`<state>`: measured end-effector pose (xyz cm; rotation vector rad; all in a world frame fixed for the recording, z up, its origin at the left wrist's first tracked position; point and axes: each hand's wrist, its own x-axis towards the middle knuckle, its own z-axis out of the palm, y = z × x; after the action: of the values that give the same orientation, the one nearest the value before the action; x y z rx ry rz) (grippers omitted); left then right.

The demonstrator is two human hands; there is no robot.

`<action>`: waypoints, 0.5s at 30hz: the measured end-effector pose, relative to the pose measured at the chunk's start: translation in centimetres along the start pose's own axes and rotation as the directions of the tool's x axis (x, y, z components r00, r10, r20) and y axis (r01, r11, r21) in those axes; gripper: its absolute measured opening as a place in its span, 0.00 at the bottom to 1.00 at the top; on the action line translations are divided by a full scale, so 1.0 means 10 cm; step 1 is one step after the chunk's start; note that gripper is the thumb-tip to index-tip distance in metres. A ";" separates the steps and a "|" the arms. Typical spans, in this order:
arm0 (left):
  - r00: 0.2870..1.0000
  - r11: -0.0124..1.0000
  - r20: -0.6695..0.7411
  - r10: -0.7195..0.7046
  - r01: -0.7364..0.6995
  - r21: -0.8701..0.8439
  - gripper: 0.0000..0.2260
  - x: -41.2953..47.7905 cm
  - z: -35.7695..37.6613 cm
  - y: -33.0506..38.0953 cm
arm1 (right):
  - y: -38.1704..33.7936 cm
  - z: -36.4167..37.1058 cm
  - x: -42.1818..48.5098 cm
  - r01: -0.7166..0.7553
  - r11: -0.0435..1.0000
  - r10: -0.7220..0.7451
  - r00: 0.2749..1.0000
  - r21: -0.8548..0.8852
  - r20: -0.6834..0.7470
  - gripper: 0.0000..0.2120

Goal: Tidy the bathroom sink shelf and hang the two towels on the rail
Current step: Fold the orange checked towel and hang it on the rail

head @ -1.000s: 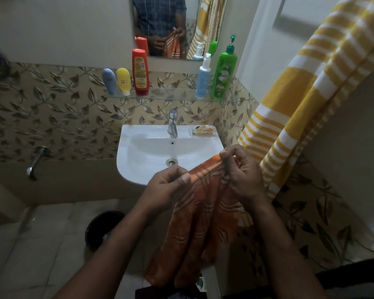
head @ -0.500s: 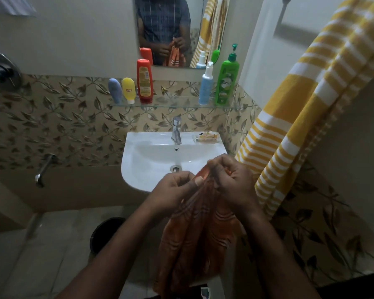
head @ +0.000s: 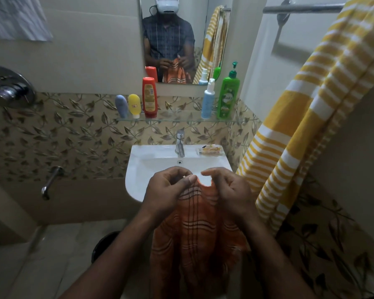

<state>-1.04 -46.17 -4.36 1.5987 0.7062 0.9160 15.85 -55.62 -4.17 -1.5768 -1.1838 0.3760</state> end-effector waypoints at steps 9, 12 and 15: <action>0.983 0.992 0.155 -0.098 0.109 -0.063 0.11 0.05 0.00 0.10 | -0.22 -0.08 0.13 0.171 0.966 -0.183 0.982 -0.193 -0.045 0.08; 0.943 0.983 0.284 -0.171 0.185 -0.022 0.09 -0.03 -0.02 0.04 | -0.18 -0.16 0.19 0.089 0.996 -0.087 0.965 -0.005 -0.248 0.08; 0.959 0.979 0.223 -0.173 0.193 -0.070 0.07 -0.09 -0.03 -0.04 | -0.08 -0.29 0.26 0.062 0.993 -0.024 0.943 0.104 -0.332 0.09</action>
<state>-1.74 -46.71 -4.87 1.4969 0.6378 0.6197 18.76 -55.12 -1.57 -1.4459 -0.9189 0.1387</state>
